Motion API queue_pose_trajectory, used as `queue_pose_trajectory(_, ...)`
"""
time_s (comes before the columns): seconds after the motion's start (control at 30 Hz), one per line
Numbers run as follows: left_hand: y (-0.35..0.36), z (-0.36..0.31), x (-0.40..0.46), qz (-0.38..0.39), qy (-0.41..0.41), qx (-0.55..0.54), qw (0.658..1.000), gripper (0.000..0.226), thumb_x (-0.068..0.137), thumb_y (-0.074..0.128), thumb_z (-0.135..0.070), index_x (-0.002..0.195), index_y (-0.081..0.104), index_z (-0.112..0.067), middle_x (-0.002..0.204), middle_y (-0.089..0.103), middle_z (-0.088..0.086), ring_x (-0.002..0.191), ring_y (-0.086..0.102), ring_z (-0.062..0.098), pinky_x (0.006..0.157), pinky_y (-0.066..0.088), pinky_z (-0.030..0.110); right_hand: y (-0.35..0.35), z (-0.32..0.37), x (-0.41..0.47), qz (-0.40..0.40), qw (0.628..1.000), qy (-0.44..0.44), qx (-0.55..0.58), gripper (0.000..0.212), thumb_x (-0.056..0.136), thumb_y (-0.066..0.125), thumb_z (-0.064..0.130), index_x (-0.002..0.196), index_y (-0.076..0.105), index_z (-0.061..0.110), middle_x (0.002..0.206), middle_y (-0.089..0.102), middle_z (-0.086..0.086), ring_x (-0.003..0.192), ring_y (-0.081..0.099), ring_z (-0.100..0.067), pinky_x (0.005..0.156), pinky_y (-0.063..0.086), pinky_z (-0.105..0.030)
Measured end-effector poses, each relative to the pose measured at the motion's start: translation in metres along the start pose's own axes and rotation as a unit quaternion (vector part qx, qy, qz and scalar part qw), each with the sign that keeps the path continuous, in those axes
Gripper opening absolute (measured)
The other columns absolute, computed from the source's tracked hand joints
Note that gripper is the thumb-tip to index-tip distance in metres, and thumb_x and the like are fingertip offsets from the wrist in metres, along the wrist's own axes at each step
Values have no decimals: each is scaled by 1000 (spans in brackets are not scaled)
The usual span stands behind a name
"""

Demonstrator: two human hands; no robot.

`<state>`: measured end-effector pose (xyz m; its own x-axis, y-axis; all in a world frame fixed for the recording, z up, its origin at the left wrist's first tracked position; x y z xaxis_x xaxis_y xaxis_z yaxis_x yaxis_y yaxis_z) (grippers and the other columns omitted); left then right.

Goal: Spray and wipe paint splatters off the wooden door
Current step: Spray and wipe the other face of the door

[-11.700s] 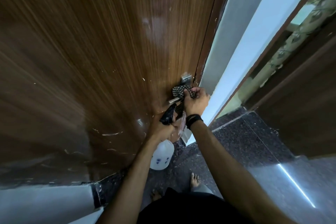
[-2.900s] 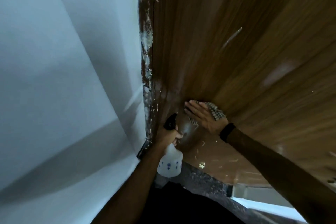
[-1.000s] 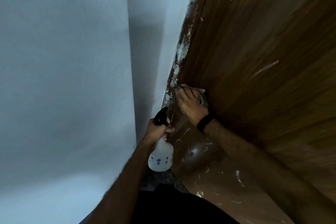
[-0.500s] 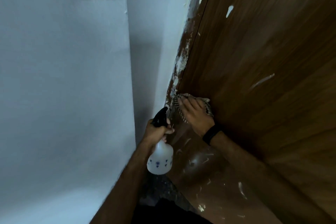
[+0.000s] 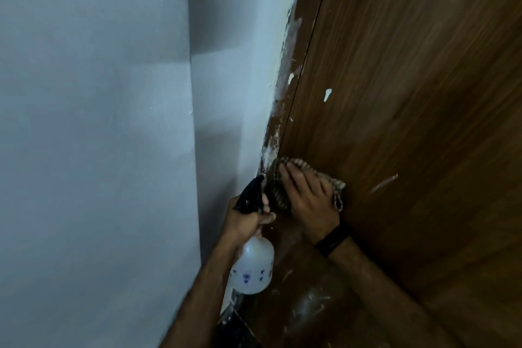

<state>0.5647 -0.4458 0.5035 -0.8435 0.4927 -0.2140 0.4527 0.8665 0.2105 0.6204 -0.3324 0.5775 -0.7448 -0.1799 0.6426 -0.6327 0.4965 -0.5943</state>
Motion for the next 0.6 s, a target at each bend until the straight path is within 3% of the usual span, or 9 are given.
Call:
queue_pose_trajectory(0.1, 7, -18, 1, -3, 15, -6, 1000, 26, 81, 71, 11, 89, 64, -13, 73, 63, 0, 51, 51, 9, 45, 40, 23, -20, -18, 39, -51, 998, 43, -9, 48, 95, 38, 17, 139, 56, 13, 134, 58, -6, 119, 47, -25, 93, 34, -41)
queue_pose_trajectory(0.23, 12, -26, -1, -31, -7, -33, 999, 26, 78, 75, 11, 80, 66, -13, 61, 66, -5, 52, 54, 13, 49, 43, 28, 0, 2, 42, 8, 998, -54, -44, 56, 85, 47, 19, 140, 55, 8, 136, 57, -10, 121, 40, -29, 95, 31, -41)
queue_pose_trajectory(0.33, 14, -32, -4, -27, -20, -29, 999, 24, 78, 75, 9, 79, 66, -13, 63, 65, -1, 46, 50, 12, 48, 41, 27, 7, 9, 38, 52, 992, -96, -61, 54, 85, 40, 20, 134, 61, 7, 133, 59, -12, 120, 40, -29, 98, 31, -41)
queue_pose_trajectory(0.4, 17, -37, -6, -17, -18, -27, 999, 24, 79, 75, 9, 78, 67, -13, 68, 65, 3, 45, 50, 13, 50, 41, 29, -11, -5, 42, 27, 997, -61, -38, 52, 89, 39, 19, 135, 60, 8, 134, 59, -11, 121, 41, -28, 96, 31, -40)
queue_pose_trajectory(0.47, 20, -43, -6, -1, 0, -35, 999, 27, 79, 73, 11, 76, 66, -15, 71, 64, 5, 43, 47, 13, 51, 39, 30, -42, -31, 43, -46, 999, 26, -6, 45, 96, 39, 11, 136, 59, 12, 133, 60, -8, 119, 46, -25, 92, 33, -40)
queue_pose_trajectory(0.6, 34, -44, -5, 28, 33, -9, 999, 29, 79, 72, 14, 78, 67, -14, 71, 65, 3, 48, 50, 16, 50, 43, 31, -81, -71, 17, -148, 979, 134, -35, 45, 95, 43, 9, 135, 62, 19, 134, 60, -1, 114, 50, -21, 88, 35, -40)
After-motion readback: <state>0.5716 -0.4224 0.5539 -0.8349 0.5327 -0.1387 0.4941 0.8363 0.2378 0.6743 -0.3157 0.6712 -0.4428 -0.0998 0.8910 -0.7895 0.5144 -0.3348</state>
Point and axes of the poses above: each hand's wrist, its own x-axis towards the middle knuckle, its own y-axis out of the palm, z = x × y, the point moved 7 cm from there along x, towards the middle knuckle
